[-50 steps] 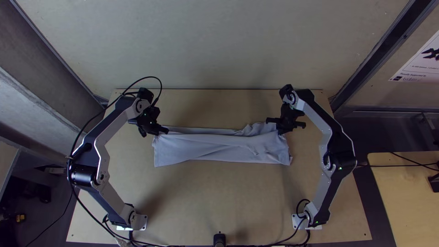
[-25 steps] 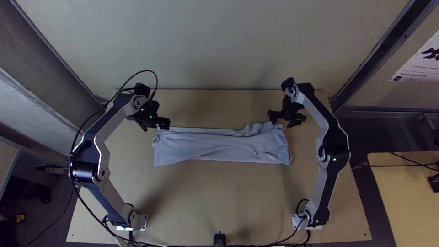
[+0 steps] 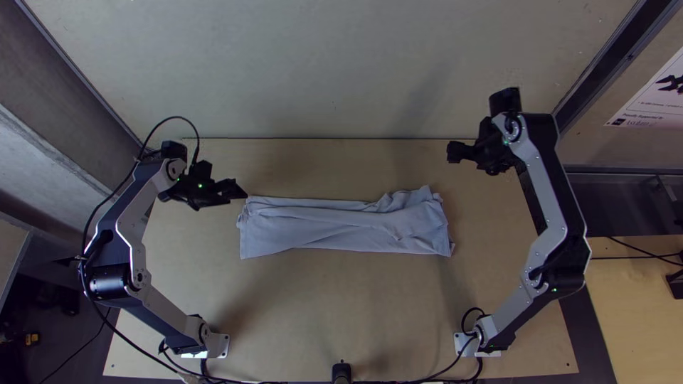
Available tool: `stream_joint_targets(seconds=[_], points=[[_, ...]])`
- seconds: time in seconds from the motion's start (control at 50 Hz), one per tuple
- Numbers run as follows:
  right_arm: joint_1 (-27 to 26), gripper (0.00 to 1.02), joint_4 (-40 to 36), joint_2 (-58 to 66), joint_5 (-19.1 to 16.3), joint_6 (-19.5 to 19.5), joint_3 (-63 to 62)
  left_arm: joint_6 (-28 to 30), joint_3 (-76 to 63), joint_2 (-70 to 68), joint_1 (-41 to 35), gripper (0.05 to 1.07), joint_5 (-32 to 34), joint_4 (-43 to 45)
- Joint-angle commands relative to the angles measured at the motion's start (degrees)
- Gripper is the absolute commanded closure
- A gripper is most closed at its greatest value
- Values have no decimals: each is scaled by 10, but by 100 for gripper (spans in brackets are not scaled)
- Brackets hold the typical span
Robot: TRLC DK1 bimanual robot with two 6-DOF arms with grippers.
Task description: Fold the t-shirt
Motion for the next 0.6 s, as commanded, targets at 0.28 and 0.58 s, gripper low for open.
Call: stream_joint_targets(seconds=[0.28,0.58], points=[[-25,3,-9,-81,-1,-27,-9,83,-57,44,68,10,85,2],[-25,3,-9,-103,0,-26,-28,134,-60,106,86,10,105,0]])
